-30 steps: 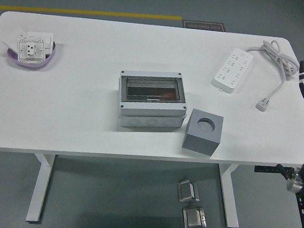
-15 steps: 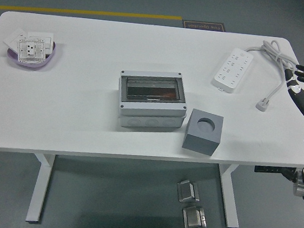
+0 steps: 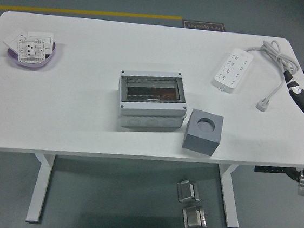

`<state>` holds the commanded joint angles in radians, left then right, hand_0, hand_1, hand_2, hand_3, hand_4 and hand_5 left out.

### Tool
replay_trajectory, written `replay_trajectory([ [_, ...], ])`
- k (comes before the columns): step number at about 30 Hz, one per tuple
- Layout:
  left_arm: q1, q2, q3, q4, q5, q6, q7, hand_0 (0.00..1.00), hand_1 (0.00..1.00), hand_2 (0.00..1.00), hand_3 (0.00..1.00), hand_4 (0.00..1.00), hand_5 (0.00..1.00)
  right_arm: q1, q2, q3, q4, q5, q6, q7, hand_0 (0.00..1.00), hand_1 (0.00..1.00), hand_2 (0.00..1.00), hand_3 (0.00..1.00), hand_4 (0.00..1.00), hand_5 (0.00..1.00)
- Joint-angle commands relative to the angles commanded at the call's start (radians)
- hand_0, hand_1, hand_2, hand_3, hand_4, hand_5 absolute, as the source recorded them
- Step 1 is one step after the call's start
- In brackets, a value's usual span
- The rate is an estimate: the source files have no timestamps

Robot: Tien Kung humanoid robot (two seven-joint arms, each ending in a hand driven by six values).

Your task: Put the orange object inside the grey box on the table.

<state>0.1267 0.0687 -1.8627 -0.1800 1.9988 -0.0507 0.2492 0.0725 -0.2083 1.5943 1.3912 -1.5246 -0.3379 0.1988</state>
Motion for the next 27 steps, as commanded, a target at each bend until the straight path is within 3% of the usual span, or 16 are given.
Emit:
replay_trajectory([
  [27,-0.009,-0.006,0.011,0.0,-0.035,0.007,0.001,0.632,0.544,0.536,0.578,0.393,0.092,0.0,0.011,0.014,0.001,0.012,-0.035,0.03,0.868,0.804,0.825,0.883,0.909,0.463],
])
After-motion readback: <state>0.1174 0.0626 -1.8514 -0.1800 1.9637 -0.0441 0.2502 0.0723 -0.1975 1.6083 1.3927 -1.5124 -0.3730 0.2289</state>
